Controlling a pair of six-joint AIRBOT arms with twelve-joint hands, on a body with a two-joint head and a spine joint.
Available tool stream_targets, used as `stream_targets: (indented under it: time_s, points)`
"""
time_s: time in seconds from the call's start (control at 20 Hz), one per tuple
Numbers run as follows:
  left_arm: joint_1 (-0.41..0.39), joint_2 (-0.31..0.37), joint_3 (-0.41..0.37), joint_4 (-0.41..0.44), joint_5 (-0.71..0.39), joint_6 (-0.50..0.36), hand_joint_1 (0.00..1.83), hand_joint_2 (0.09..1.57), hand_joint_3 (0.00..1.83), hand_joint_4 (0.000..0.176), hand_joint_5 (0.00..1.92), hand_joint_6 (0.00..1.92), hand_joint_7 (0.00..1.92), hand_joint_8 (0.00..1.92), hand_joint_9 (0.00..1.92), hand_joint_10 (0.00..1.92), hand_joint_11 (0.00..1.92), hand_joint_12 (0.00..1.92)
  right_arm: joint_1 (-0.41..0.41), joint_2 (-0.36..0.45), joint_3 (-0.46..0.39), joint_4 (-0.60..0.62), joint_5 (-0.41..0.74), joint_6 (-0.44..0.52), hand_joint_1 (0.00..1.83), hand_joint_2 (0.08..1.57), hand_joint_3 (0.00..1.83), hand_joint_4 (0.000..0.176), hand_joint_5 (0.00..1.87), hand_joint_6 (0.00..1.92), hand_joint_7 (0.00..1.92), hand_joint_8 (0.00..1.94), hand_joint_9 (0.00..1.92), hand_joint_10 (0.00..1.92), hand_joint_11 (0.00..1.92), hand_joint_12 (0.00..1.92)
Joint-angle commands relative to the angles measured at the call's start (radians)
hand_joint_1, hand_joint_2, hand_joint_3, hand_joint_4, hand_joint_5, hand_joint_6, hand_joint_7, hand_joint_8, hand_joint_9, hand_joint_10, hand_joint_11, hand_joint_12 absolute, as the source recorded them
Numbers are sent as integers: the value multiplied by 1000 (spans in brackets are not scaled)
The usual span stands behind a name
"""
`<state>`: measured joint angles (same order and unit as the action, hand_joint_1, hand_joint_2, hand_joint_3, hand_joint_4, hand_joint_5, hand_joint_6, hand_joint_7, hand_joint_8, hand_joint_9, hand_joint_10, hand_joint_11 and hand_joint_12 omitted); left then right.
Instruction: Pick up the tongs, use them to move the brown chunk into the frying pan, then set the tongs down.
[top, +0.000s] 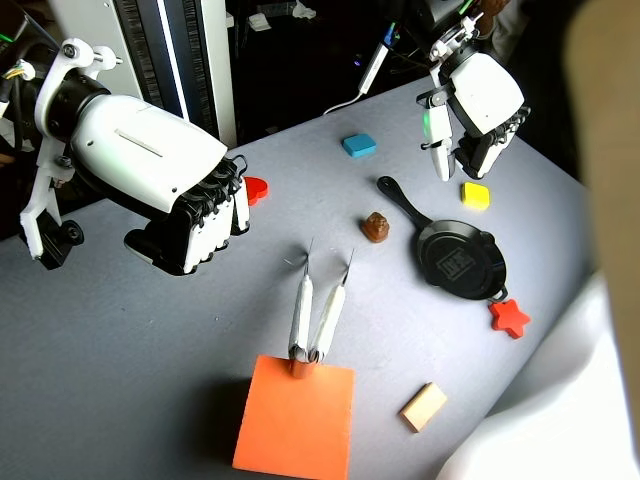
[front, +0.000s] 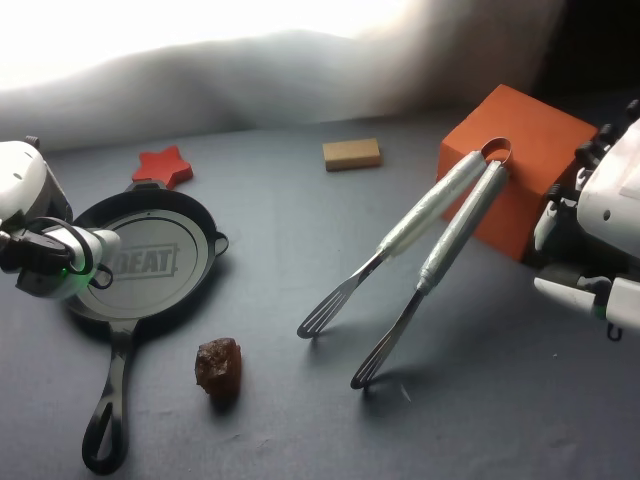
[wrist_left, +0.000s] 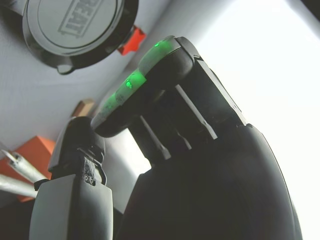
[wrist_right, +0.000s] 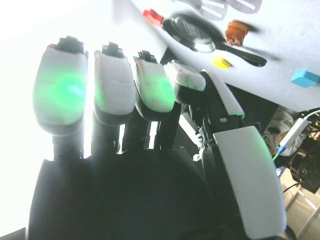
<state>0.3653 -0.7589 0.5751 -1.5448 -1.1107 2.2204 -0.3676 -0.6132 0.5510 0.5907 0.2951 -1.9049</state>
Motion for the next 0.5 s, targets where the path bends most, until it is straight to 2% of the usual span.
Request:
stream_targets:
  time_s: [0.0,0.05,0.1,0.25,0.3,0.35,0.45]
  points:
    - [-10,2,0,79,-52,3,136,1264,171,0,128,54,127,50,131,87,0,624,6,3,-1,-19,107,-4,448,978,237,0,37,180,151,100,49,213,0,446]
    - [-11,1,-1,79,-52,3,136,1264,171,0,128,54,127,50,131,87,0,624,5,3,-1,-19,107,-4,448,978,237,0,37,180,151,100,49,213,0,446]
    - [-12,1,-1,79,-52,3,102,1350,19,0,163,4,164,3,165,11,0,643,5,3,-1,-19,107,-5,407,1079,43,0,70,46,185,4,115,85,0,475]
    - [-14,0,0,79,-52,3,220,1343,2,0,167,2,179,4,186,9,0,631,6,3,-1,-19,115,-20,389,1093,20,0,47,16,155,2,107,50,0,372]
    - [-15,0,0,79,-52,3,211,1337,0,0,164,0,166,2,179,5,0,622,10,2,-1,-19,115,-26,393,1101,17,0,49,13,151,0,100,40,0,335]
    - [-16,0,-1,79,-52,3,125,1359,9,0,148,4,157,0,171,1,0,619,16,-2,-1,-19,115,-39,421,1103,12,0,34,5,135,0,85,27,0,279]
    - [-17,0,-2,79,-52,3,103,1360,4,0,159,6,172,4,187,6,0,653,24,-16,5,-87,109,-26,482,1069,0,0,32,3,122,1,83,22,0,273]
